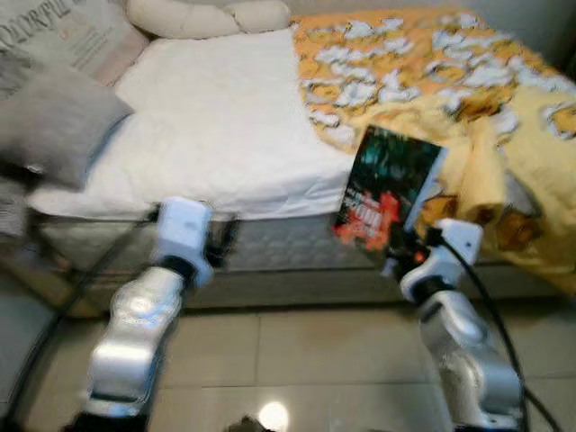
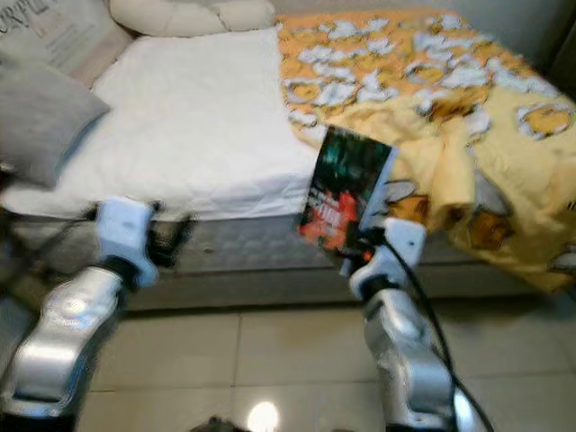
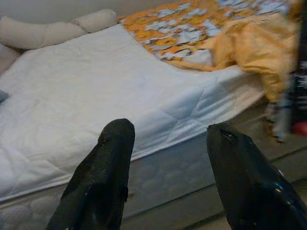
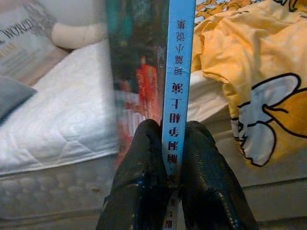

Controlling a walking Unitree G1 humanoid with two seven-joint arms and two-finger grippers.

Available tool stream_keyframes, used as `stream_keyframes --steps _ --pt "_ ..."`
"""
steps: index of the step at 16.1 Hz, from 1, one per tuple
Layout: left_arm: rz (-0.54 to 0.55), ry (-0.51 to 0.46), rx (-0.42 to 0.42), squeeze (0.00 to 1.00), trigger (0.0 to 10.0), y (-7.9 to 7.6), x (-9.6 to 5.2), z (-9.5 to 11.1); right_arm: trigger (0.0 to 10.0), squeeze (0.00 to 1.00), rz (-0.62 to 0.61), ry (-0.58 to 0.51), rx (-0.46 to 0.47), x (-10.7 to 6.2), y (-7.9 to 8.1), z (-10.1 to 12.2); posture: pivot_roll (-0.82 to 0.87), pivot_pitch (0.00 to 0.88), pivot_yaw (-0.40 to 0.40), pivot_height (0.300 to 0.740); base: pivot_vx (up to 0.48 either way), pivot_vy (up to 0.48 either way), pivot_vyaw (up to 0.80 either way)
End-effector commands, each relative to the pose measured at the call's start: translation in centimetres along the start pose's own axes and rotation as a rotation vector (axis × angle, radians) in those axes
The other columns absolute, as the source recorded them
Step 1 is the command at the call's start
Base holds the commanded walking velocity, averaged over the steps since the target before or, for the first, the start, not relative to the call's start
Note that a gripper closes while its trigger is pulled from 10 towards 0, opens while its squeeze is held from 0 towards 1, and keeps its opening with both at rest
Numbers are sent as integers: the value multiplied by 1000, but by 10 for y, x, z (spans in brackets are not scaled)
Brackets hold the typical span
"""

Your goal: Clean up the room

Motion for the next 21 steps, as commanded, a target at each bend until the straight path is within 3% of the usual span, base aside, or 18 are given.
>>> stream_keyframes --steps 1,7,15,21 --pt "28 1 16 271 10000 10 -2 1 10000 0 0 -50 -7 1 4 12 -10 0 56 740 0 345 0" --pt "55 -5 -16 271 10000 14 -4 0 10000 0 19 -39 -29 2 5 11 -12 0 46 740 0 336 0" --pt "84 -45 -50 267 10000 15 -3 6 10000 0 64 -24 -12 10 10 15 -3 0 26 740 0 0 0" --pt "107 -43 -59 282 10000 19 -3 6 10000 0 70 -26 -13 14 9 17 -1 0 27 740 278 0 0"
Point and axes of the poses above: a point about 5 cm out from each wrist's last joint towards the gripper, its own x axis pointing out of the wrist towards the gripper, its own z axis along the axis of the wrist's last joint, y = z × x, the point moved 3 cm from there along x, pointing out of the wrist towards the gripper, and after that the axes turned 7 degrees about -x, right-handed, at the moved point
